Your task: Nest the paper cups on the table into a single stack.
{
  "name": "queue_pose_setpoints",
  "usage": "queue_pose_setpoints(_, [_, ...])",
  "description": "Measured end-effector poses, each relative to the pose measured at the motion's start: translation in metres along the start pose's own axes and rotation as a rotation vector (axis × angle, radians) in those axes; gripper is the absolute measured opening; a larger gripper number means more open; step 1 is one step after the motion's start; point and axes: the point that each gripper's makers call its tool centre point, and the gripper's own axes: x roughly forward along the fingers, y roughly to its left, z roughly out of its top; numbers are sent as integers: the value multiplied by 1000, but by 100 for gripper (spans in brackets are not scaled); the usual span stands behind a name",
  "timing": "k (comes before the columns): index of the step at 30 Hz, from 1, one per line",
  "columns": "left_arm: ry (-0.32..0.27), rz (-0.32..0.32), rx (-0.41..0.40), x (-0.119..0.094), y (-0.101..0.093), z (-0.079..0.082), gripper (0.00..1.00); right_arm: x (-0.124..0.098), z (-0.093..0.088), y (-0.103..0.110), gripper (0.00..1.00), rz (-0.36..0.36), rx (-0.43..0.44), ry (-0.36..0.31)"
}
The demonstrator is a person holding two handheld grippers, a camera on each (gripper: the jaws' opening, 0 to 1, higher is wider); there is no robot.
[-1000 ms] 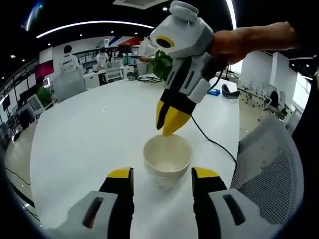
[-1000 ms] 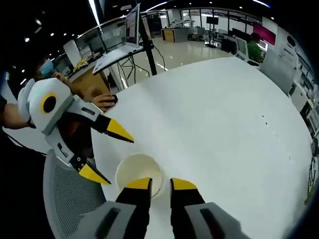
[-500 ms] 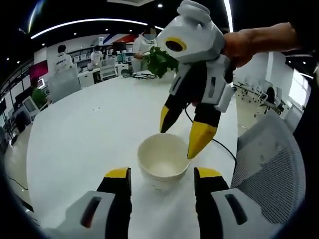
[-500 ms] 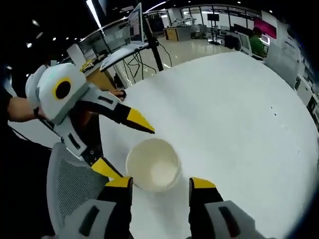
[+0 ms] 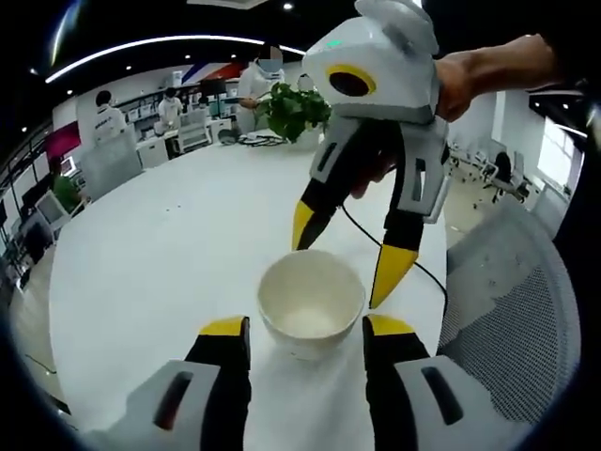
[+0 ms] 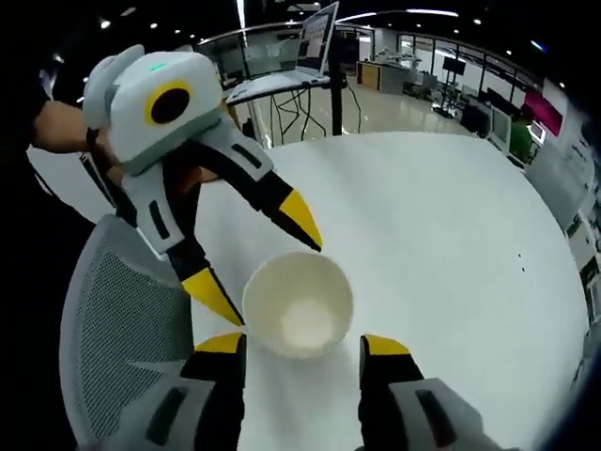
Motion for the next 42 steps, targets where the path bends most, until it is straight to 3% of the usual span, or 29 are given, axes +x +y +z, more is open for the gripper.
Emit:
queue_pose_setpoints(4, [4,-6,18,0,0,0,45,2,1,1,44,-4,-52,12])
queue_pose_setpoints(17, [16,-22,33,3,2,1,41,2,6,6,39,-8,-82,-3])
queue_pose_setpoints(29, [3,2,50,2,20,16,41,-6,24,-10,39,-39,-99,-15])
queue_pose_setpoints(42, [21,4,53,11,41,17,40,1,31,-32,39,-49,-76,-21])
